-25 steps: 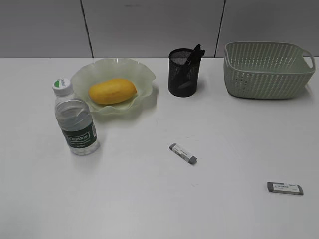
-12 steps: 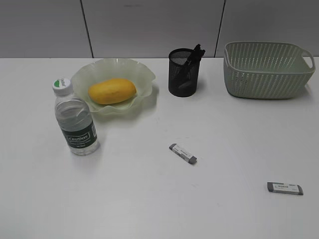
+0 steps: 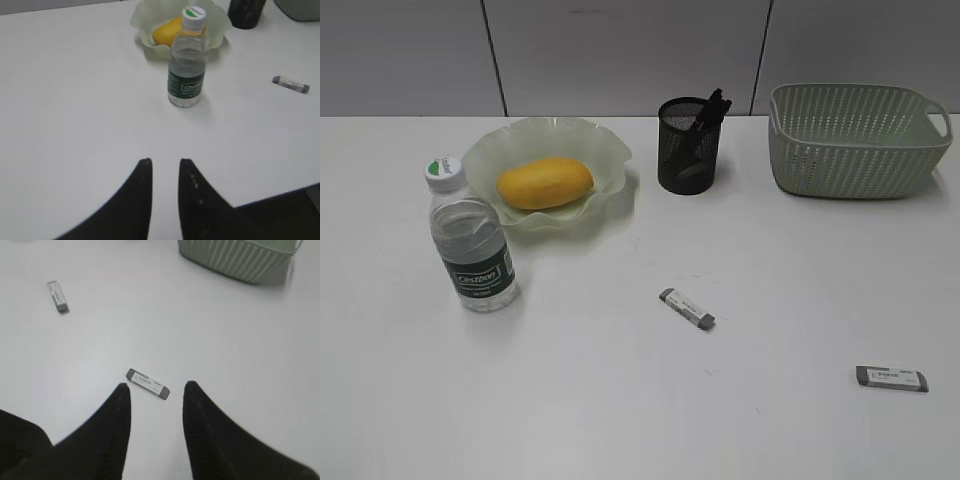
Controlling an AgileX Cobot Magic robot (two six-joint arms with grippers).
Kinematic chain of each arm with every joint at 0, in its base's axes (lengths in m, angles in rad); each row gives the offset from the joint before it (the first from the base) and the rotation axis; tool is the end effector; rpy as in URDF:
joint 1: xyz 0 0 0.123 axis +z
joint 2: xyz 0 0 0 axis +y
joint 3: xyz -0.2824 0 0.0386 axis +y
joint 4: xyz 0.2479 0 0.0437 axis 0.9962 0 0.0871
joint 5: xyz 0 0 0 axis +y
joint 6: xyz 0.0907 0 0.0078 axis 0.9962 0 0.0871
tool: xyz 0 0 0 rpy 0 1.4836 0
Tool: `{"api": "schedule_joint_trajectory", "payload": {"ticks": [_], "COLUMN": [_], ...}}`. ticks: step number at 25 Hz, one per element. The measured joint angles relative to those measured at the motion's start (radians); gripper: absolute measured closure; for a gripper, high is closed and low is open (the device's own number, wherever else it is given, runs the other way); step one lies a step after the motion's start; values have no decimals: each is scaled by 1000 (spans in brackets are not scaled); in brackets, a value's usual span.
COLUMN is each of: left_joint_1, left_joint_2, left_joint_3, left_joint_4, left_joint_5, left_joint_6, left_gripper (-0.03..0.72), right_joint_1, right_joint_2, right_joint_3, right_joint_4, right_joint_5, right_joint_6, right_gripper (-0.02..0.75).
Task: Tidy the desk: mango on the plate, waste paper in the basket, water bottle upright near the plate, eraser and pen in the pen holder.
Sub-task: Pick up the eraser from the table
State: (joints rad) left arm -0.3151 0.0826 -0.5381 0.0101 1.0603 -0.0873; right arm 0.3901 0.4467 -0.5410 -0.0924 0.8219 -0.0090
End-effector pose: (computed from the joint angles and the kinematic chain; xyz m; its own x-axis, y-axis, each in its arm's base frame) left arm 0.0042 -0.0005 0.2879 -0.4937 0.0744 -0.8664 0.2629 0.9625 -0.0672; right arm 0.0741 0.0238 0.2924 -0.5259 -0.2939 -0.7981 -0.3680 0.9247 -0.0979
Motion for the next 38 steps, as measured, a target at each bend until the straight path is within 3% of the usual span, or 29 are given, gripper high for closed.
{"api": "schedule_joint_trajectory", "payload": {"ticks": [6,12,16,27,38], "left_joint_1": [121,136,136,136,136], "left_joint_2": [-64,-88,-89,-89,-89], "left_joint_3": [0,0,0,0,0], "left_joint_4": [0,-4,-10,-10,-1], "left_joint_5": [-3,-3,-3,-3,-3], "left_joint_6": [0,0,0,0,0], "left_gripper": [547,547,547,547,547], "right_joint_1": [0,0,0,0,0], "right_joint_2": [482,882,1060,1234,1280], "right_joint_3": [-80,-240,-269,-269,-177], "right_joint_4": [4,5,4,-50,-96], "right_joint_5": [-173,-185,-152,-154,-254], "right_joint_6": [-99,-255,-336,-541,-560], "right_gripper": [436,352,340,336,339]}}
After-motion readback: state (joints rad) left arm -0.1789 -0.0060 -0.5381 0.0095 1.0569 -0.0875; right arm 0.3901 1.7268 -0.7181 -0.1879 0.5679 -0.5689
